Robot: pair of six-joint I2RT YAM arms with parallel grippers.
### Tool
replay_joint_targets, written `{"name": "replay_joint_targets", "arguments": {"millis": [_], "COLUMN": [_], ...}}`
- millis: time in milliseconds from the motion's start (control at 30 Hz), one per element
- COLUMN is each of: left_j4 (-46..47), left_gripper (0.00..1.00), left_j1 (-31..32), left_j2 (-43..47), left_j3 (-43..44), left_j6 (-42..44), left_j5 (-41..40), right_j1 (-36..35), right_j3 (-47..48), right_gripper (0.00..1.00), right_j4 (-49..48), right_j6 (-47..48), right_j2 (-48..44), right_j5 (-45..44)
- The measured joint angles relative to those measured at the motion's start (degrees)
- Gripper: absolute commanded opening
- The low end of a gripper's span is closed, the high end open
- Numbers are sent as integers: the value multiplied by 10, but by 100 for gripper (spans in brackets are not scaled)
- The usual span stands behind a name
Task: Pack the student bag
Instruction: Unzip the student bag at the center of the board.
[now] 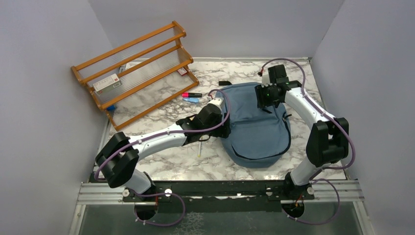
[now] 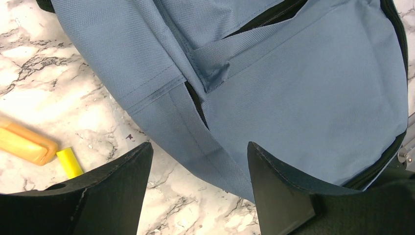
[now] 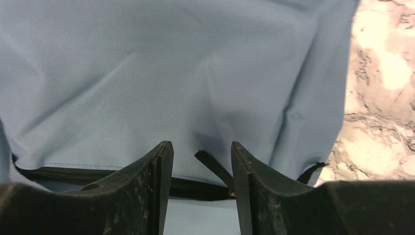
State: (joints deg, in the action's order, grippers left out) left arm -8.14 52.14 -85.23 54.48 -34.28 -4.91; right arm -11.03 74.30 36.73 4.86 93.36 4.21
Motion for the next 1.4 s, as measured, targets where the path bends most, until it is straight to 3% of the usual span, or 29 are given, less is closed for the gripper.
{"name": "replay_joint_targets", "arguments": {"millis": [333,800,1400], "left_j4": [-2,-2,-5], "left_gripper": [72,72,72], "left_j1": [0,0,0], "left_j2": [8,8,8], "left_j3": [-1,-1,-14], "left_j6": [-2,-3,-7], "left_j5": [8,14,14], "right_j1": [-18,-24,-24], "right_j3": [0,-6,-6], "right_gripper": [58,47,1], "right_j4": [20,36,36], "right_j6": [19,21,10], "right_j2": [21,21,21], "right_j5": [-37,-66,-102]}}
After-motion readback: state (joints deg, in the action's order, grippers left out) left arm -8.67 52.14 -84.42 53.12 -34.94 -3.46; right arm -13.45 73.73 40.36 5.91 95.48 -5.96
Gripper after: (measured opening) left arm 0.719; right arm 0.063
